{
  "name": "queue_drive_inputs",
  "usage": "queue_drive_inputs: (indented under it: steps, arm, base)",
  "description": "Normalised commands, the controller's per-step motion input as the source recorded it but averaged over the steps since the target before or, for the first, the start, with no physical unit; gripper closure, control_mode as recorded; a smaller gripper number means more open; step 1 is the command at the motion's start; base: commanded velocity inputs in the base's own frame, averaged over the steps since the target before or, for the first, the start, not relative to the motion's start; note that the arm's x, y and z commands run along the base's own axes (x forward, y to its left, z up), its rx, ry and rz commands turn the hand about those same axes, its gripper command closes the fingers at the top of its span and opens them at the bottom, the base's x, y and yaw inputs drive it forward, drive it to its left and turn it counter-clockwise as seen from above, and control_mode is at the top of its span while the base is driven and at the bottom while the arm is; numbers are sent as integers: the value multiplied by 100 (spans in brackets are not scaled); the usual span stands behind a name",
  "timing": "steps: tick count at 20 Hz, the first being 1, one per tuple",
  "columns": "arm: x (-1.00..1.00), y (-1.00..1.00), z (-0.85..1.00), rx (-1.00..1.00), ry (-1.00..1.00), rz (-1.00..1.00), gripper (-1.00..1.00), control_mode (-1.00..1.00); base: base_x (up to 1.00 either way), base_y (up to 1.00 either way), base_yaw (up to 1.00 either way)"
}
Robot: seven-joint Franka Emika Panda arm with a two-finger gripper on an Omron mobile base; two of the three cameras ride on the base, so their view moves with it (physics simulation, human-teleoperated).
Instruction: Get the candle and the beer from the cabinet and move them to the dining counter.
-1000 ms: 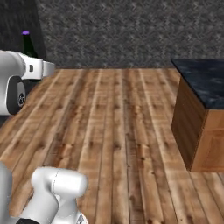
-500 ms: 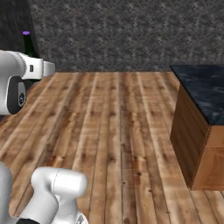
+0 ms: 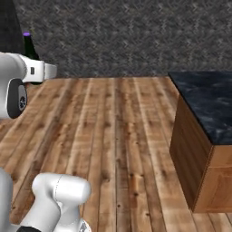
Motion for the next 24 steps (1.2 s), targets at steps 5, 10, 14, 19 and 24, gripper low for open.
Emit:
queue_drive_inputs:
  steps: [5,10,14,19,24]
  arm:
    - [0,0,0,0,0,0,100,100]
    - [0,0,0,0,0,0,100,100]
    - [0,0,0,0,0,0,100,100]
    - [0,0,0,0,0,0,100,100]
    - [0,0,0,0,0,0,100,100]
  base:
    - [67,-20,-14]
    - [68,-19,-13]
    - [67,-12,-18]
    - [61,-1,-32]
    - [52,0,-44]
